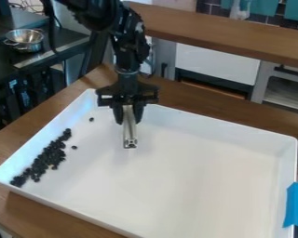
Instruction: Sweep into pile
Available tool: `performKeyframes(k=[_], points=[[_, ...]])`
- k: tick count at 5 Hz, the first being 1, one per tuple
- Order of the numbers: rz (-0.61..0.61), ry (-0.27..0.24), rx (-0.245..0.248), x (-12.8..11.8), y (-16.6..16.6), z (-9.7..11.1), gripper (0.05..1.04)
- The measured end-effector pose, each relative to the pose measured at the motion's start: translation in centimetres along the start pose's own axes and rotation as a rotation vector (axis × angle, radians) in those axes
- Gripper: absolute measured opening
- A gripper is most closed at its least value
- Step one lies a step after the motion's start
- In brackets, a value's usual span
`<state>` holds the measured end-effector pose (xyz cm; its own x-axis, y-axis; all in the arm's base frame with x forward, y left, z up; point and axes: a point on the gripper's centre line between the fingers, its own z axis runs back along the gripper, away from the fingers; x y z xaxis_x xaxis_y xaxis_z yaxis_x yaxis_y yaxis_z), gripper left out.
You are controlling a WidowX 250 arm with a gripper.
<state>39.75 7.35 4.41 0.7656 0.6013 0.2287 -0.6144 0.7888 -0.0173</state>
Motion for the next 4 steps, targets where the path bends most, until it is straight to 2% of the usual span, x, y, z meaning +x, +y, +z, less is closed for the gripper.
performKeyframes(k=[1,2,3,4], points=[[-0.010,-0.008,-0.002,0.0,0.0,-0.2,0.381],[-0.005,-0.006,0.017,-0.1,0.3,-0.2,0.381],[-0.035,0.067,0.089,-2.7,0.1,-0.6,0.381],[-0.087,0.111,0.071,-5.3,-1.2,1.3,0.381]])
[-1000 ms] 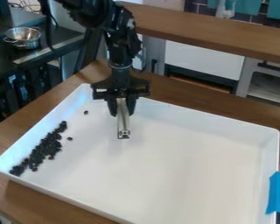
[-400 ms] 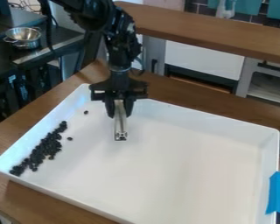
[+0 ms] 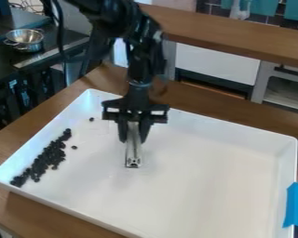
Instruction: Sweep into pile
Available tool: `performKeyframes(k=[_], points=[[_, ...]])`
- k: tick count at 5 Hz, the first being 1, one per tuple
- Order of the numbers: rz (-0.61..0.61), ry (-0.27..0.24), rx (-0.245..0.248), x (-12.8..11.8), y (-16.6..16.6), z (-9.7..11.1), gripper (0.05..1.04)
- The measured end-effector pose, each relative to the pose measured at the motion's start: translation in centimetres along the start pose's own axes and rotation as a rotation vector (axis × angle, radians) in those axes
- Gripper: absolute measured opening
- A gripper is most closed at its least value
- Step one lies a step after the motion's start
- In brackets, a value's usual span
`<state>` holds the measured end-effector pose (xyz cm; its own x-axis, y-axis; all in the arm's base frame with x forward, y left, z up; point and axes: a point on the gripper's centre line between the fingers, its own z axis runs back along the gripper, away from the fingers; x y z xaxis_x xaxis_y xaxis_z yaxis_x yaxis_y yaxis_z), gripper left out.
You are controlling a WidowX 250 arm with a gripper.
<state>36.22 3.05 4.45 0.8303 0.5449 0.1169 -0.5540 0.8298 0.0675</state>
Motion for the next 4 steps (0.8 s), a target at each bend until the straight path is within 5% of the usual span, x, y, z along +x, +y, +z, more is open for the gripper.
performKeyframes(k=[1,4], points=[[-0.032,0.007,-0.053,-2.3,-1.4,1.9,0.381],[-0.214,-0.055,-0.082,-9.4,-9.7,1.2,0.381]])
